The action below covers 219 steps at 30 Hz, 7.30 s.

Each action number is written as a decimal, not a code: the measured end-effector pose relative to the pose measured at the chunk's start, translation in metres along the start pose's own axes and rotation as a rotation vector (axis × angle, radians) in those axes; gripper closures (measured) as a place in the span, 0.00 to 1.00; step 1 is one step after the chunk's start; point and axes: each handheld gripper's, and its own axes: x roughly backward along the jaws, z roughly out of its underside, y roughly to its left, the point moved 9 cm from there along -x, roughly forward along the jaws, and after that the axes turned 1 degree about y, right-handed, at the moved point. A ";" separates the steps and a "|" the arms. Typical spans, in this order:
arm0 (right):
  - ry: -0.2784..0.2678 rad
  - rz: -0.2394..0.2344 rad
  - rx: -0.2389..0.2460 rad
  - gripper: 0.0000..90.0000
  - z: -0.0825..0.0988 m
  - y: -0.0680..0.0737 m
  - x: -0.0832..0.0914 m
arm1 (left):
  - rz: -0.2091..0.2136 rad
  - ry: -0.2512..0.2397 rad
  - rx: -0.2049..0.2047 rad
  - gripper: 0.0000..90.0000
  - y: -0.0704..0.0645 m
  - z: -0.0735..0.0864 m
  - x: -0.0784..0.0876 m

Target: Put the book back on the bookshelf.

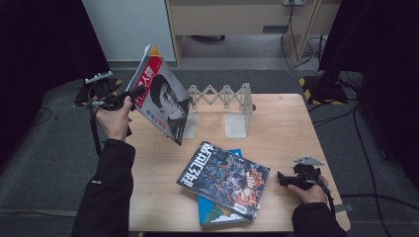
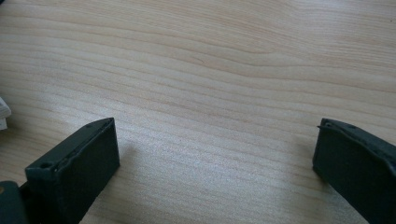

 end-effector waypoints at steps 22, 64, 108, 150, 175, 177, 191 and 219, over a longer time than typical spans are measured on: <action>0.001 -0.003 0.002 0.01 0.000 0.000 0.000 | -0.128 0.040 -0.108 0.96 -0.008 0.023 -0.039; 0.000 -0.001 0.000 0.01 0.000 0.000 0.000 | -0.303 0.042 -0.241 0.96 -0.003 0.047 -0.065; 0.001 -0.003 0.002 0.01 0.000 0.000 0.000 | -0.297 -0.060 -0.263 0.91 -0.001 0.063 -0.062; 0.001 -0.002 -0.003 0.01 0.000 0.000 0.000 | -0.093 -0.098 -0.260 0.36 -0.016 0.078 0.017; -0.001 -0.009 -0.033 0.16 -0.006 0.003 0.010 | 0.017 0.108 -0.246 0.27 -0.009 0.191 0.014; -0.013 -0.022 -0.027 0.16 -0.008 0.005 0.012 | 0.037 0.122 -0.242 0.25 -0.008 0.198 0.013; -0.091 -0.064 -0.032 0.19 -0.022 0.019 0.033 | 0.099 0.251 -0.252 0.28 -0.004 0.242 0.007; -0.119 -0.236 -0.020 0.23 -0.037 0.073 0.047 | 0.227 0.383 -0.207 0.29 -0.035 0.281 -0.007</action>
